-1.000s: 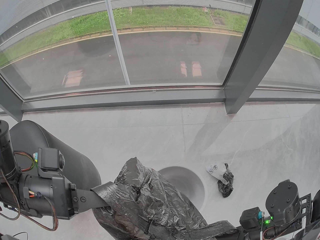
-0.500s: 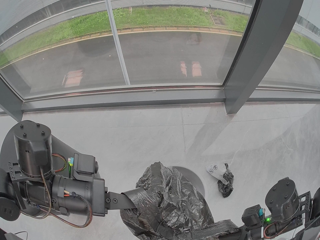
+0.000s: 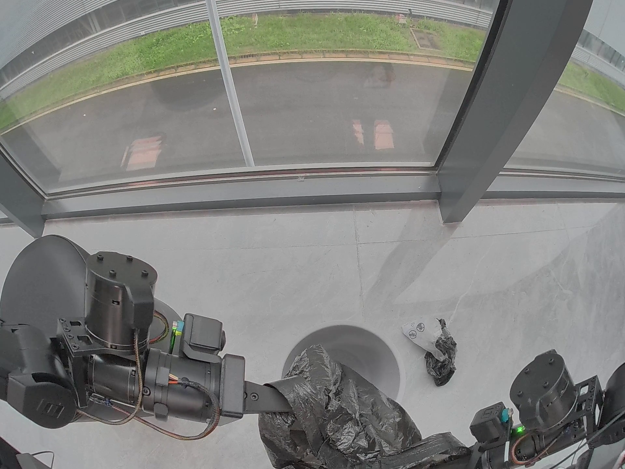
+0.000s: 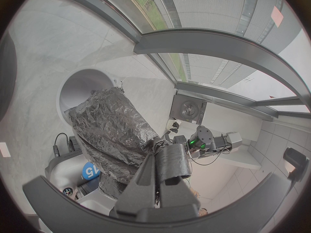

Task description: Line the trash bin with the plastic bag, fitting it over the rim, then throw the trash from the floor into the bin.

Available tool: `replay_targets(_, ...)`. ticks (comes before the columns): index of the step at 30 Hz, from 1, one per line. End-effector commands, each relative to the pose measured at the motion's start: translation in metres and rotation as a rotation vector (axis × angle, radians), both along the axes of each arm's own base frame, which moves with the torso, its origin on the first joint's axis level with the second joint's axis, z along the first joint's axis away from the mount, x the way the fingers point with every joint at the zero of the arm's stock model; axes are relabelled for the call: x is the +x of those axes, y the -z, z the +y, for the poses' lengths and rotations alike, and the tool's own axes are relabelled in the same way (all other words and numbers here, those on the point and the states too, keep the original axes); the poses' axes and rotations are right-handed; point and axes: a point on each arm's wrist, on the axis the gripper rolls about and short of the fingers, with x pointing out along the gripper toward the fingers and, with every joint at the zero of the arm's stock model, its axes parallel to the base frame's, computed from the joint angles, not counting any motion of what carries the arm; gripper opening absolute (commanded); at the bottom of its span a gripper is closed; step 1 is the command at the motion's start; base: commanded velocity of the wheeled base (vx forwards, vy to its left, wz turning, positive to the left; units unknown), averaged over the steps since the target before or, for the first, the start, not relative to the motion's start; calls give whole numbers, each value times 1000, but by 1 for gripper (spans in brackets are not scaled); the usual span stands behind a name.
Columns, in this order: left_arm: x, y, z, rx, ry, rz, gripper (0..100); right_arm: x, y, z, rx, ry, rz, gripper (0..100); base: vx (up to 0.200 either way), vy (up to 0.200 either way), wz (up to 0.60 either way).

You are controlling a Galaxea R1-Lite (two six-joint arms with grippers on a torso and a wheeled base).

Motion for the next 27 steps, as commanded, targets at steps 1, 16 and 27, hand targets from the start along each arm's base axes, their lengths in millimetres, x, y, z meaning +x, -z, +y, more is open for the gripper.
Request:
replay_targets(1,19,15,-5,26,-29,34,0,23,10,9,-5,47,21,0,0,0,0)
replay_targets(16,76,50,13,-28,-100,67,0,90,43,38,25,77,-78,0,0,0,0)
replay_targets(27,94,72,16,-9,-98,-25,0,122,43,43,39,109,-134,0,0,0,0)
